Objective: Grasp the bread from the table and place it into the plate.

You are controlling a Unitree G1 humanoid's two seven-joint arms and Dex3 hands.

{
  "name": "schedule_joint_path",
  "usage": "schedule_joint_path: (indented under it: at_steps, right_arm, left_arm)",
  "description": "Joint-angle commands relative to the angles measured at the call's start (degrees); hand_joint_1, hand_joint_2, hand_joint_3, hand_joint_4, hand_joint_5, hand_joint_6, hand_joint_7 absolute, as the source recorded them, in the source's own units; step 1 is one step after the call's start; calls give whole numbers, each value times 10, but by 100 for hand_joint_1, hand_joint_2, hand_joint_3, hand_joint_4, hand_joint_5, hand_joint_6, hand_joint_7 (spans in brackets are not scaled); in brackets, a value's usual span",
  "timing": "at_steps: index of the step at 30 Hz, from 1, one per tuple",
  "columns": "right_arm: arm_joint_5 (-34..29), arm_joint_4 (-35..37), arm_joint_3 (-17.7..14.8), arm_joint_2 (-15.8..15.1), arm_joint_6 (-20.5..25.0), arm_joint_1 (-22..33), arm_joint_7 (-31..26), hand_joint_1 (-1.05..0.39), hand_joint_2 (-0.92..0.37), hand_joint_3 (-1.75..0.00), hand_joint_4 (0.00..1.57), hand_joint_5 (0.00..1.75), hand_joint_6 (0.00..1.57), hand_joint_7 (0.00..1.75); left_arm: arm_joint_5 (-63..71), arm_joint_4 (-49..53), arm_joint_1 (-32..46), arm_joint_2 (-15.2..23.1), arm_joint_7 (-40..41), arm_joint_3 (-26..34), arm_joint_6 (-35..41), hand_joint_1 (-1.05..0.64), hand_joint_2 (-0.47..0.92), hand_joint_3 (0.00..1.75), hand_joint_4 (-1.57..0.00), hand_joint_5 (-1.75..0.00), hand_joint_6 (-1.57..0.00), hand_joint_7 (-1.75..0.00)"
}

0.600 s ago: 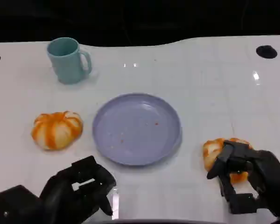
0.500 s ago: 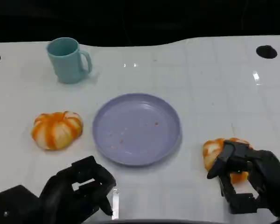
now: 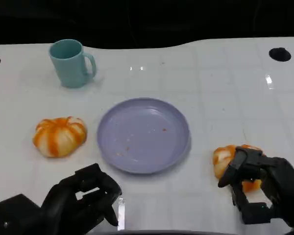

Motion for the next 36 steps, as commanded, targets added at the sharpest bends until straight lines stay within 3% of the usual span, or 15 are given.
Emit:
schedule_joint_path:
  at_steps: [1, 6, 9, 10, 13, 16, 19, 21, 23, 26, 30, 36]
  right_arm:
    - [5, 2, -8, -3, -6, -1, 0, -4, -36, -144, 90, 175, 81, 136]
    - [9, -8, -9, -1, 1, 2, 0, -3, -36, -144, 87, 175, 80, 136]
    - [10, -17, -11, -3, 0, 2, 0, -2, -39, -136, 84, 165, 79, 126]
    - [8, -22, -12, -5, 0, 2, 0, -5, -45, -120, 81, 152, 77, 113]
    - [-8, -27, -18, -6, -12, -4, -10, -9, -54, -95, 71, 135, 71, 95]
    - [-21, -41, -21, -13, 0, -7, -12, -11, -53, -87, 59, 127, 60, 86]
    - [-74, -62, -22, -40, 17, -10, -14, -17, -62, -63, 46, 117, 48, 78]
    - [-128, -90, -21, -62, 43, -11, -17, -33, -78, -26, 32, 94, 38, 60]
    - [-158, -115, -19, -82, 69, -11, -10, -41, -86, -9, 20, 79, 31, 44]
    - [-199, -141, -17, -109, 86, -10, -8, -48, -85, -1, 5, 66, 22, 24]
    - [-235, -171, -15, -134, 115, -8, 0, -50, -82, 0, 0, 45, 15, 14]
    - [-300, -223, -9, -166, 162, -4, 18, -26, -72, 0, 0, 14, 11, 6]
  left_arm:
    - [-2, -1, 0, 7, 0, 5, -3, -72, 92, 23, -84, -161, -76, -137]
    - [-3, 0, 0, 7, -2, 5, -4, -71, 92, 23, -84, -161, -76, -137]
    - [1, -2, 0, 9, 0, 4, -5, -71, 92, 24, -84, -161, -75, -137]
    - [2, -2, 1, 9, 1, 4, -5, -71, 92, 24, -84, -161, -75, -137]
    - [-1, -1, 0, 8, 0, 5, -4, -71, 92, 23, -84, -161, -75, -137]
    - [-1, 0, 0, 8, -1, 4, -6, -71, 92, 23, -84, -161, -75, -137]
    - [-2, 0, 0, 8, -2, 4, -7, -71, 92, 24, -84, -162, -75, -137]
    - [-4, -2, 1, 7, -1, 4, -2, -70, 92, 23, -84, -162, -75, -137]
    - [-3, -2, 1, 7, -1, 3, -3, -70, 92, 23, -84, -162, -75, -138]
    - [-4, 0, 2, 6, -1, 3, -4, -70, 92, 23, -84, -162, -75, -138]
    - [-2, -1, 1, 6, -1, 2, -4, -70, 92, 23, -84, -163, -76, -138]
    - [-1, 1, 0, 6, 0, 1, -4, -71, 92, 23, -84, -163, -76, -137]
